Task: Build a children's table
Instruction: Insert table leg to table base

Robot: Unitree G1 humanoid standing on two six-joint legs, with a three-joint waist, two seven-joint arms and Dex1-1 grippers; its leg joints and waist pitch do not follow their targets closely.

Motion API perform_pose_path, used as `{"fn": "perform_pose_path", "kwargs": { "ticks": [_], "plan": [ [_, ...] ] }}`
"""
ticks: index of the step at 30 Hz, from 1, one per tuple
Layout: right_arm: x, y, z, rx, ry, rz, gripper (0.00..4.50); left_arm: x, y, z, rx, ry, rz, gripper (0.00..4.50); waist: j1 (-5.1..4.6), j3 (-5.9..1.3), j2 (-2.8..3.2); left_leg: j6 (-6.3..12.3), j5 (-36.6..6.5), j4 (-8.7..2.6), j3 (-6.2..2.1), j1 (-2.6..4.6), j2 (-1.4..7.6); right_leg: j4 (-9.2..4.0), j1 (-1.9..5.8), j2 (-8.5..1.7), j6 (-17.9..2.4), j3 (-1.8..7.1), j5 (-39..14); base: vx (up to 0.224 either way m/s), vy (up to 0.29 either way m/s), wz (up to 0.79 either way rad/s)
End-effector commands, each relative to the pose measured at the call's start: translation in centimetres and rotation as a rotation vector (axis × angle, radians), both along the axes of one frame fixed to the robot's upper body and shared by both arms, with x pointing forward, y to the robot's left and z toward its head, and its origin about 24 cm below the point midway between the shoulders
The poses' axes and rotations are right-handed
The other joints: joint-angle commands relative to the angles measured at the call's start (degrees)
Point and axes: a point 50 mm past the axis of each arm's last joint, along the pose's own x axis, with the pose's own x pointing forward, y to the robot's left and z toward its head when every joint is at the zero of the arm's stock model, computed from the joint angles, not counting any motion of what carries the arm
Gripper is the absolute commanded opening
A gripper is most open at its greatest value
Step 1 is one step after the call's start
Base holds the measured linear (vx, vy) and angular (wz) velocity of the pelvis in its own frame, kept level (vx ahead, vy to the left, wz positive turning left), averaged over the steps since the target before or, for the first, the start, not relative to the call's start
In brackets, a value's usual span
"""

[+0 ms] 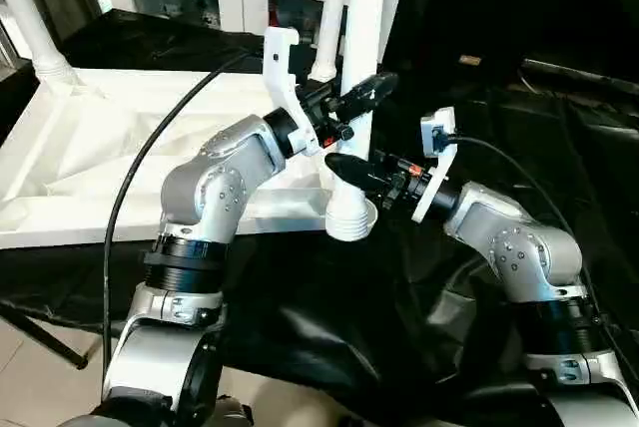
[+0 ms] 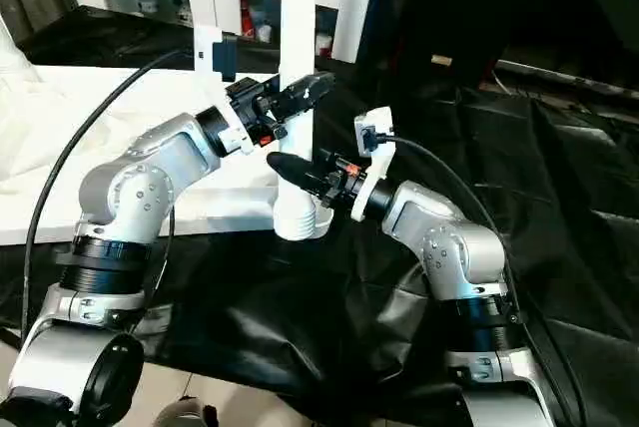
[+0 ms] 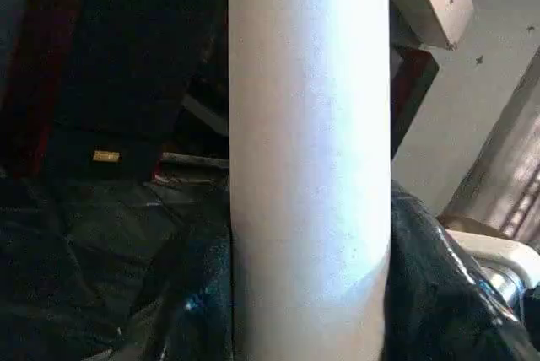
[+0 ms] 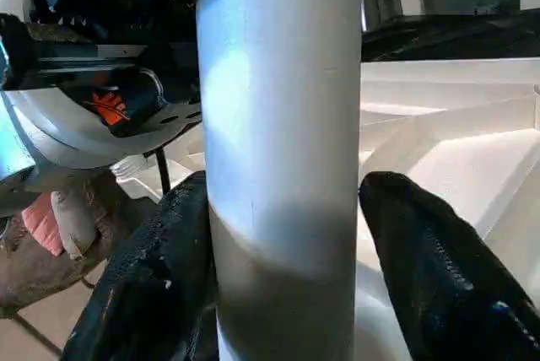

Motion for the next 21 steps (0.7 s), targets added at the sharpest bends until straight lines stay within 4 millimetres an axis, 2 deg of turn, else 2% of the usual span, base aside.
{"fn": "perform_pose_path", "kwargs": {
  "ticks": [1,20,21],
  "plan": [
    [0.24,-0.52,0.17,-0.018,-0.012,-0.029,2.86,-0.2,-0.62,1.5,0.003,-0.06,-0.013,1.85,-0.13,-4.54,0.49,-1.77,-8.97,-4.2,-0.82,1.16,1.37,-4.75,3.1,-3.92,-9.08,2.45,-8.96,0.0,0.0,0.0],
    [0.24,-0.52,0.17,-0.018,-0.012,-0.029,2.86,-0.2,-0.62,1.5,0.003,-0.06,-0.013,1.85,-0.12,-4.5,0.48,-1.79,-9.39,-4.21,-0.8,1.22,1.38,-4.83,3.14,-3.98,-9.22,2.47,-9.67,0.0,0.0,0.0],
    [0.55,-0.04,-0.14,-0.045,-0.019,-0.085,2.86,-0.12,-0.91,1.69,0.034,-0.082,0.041,1.85,-0.08,-4.54,0.5,-1.81,-9.37,-4.17,-0.8,1.24,1.38,-4.82,3.15,-4.01,-9.19,2.48,-9.7,0.0,0.0,0.0]
  ]
}}
